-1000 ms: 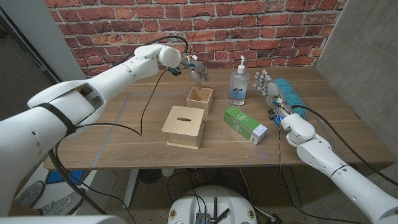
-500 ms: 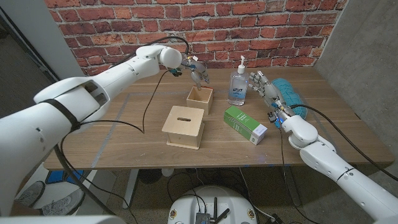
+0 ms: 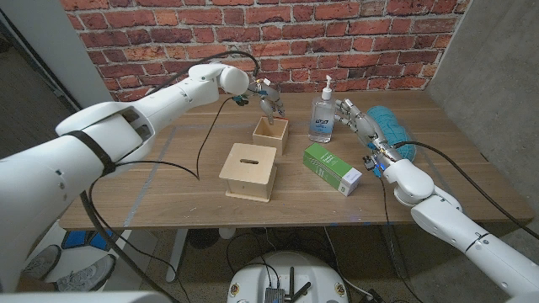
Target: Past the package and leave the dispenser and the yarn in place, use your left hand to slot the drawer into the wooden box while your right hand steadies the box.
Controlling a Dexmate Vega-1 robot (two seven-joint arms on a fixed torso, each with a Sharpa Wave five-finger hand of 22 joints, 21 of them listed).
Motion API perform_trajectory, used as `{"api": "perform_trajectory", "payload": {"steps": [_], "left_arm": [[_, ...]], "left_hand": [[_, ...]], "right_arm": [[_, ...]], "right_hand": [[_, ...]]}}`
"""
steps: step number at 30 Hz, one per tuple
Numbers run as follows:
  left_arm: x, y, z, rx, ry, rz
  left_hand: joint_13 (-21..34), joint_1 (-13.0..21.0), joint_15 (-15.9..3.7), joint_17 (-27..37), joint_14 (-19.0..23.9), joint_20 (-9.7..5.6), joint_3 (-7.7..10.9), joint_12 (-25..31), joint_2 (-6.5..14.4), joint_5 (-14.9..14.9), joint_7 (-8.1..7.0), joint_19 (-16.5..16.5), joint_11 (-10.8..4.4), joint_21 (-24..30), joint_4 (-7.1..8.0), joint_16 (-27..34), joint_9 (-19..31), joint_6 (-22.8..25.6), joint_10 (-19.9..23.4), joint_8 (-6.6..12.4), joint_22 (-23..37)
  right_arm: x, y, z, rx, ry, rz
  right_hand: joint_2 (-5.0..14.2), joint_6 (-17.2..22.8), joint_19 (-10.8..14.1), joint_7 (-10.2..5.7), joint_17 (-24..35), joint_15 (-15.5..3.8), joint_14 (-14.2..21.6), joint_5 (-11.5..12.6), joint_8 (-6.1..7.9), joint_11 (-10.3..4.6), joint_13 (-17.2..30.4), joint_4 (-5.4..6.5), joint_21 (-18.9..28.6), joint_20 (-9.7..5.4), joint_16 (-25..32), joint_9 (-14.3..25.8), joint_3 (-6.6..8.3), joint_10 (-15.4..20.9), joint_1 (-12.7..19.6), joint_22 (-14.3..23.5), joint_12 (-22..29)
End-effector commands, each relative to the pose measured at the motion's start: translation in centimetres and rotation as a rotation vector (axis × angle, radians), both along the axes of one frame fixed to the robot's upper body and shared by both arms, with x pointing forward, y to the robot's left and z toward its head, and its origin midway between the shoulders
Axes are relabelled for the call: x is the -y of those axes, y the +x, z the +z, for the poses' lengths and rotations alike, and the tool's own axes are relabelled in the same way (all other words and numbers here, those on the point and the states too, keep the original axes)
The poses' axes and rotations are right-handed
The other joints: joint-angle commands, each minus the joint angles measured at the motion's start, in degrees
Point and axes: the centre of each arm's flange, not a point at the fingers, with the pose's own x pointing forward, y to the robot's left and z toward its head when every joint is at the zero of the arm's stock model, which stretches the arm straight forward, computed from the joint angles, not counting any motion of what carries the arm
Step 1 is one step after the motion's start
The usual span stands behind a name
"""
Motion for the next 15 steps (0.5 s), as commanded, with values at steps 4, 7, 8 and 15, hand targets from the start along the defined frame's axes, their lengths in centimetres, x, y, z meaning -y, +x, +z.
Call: {"api": "perform_trajectory", "payload": {"steps": [4, 7, 8, 15], "left_arm": [[0.54, 0.57, -1.03, -0.008, 0.0, 0.001], [0.59, 0.64, -1.17, -0.001, -0.006, -0.003], [0.6, 0.65, -1.19, 0.001, -0.007, -0.004], [0.49, 0.72, -1.55, 0.057, -0.019, -0.007]], "left_hand": [[0.2, 1.7, -9.31, 0.1, 1.5, -2.77, -0.76, 0.2, 0.3, 0.4, 0.16, 1.3, 0.02, 0.2, 0.24, 0.1, 0.2, 2.1, 2.0, 0.5, 0.0], [0.2, 2.3, -9.34, 0.1, 2.2, -3.1, -1.18, 0.3, 0.4, 0.4, 0.25, 2.0, 0.06, 0.2, 0.3, 0.1, 0.2, 3.1, 3.2, 0.58, 0.0], [0.2, 2.5, -9.34, 0.1, 2.5, -3.33, -1.34, 0.4, 0.5, 0.4, 0.24, 2.2, 0.03, 0.2, 0.33, 0.2, 0.2, 3.5, 3.7, 0.6, 0.0], [0.2, 4.5, -9.46, 0.2, 6.1, -4.58, -2.7, 0.6, 1.6, 0.7, 0.84, 4.7, 0.06, 0.3, 0.48, 0.5, 0.2, 6.6, 7.1, 0.49, 0.0]], "right_arm": [[-0.88, -1.11, -0.34, 0.054, -0.115, -0.073], [-1.05, -1.34, -0.47, 0.07, -0.146, -0.095], [-1.12, -1.43, -0.49, 0.075, -0.156, -0.102], [-1.48, -1.61, -0.57, 0.087, -0.196, -0.105]], "right_hand": [[0.97, 0.8, -1.5, -0.27, -0.3, -3.07, 0.8, -0.1, 0.34, -0.23, 0.1, -0.43, -0.5, -2.49, 0.5, 0.1, 0.83, 0.8, 0.7, 0.2, 0.5], [1.01, 0.8, -1.6, -0.29, -0.4, -3.01, 0.9, -0.1, 0.32, -0.2, 0.1, -0.49, -0.5, -2.53, 0.5, 0.1, 0.92, 0.8, 0.8, 0.2, 0.5], [1.02, 0.8, -1.6, -0.28, -0.4, -3.0, 0.9, -0.1, 0.32, -0.23, 0.1, -0.51, -0.5, -2.53, 0.5, 0.1, 0.95, 0.8, 0.8, 0.2, 0.5], [1.05, 1.1, -1.3, -0.33, -0.7, -2.78, 1.3, -0.1, 0.35, -0.2, 0.1, -0.86, -0.3, -2.54, 0.5, 0.1, 1.3, 1.0, 1.1, 0.2, 0.5]]}}
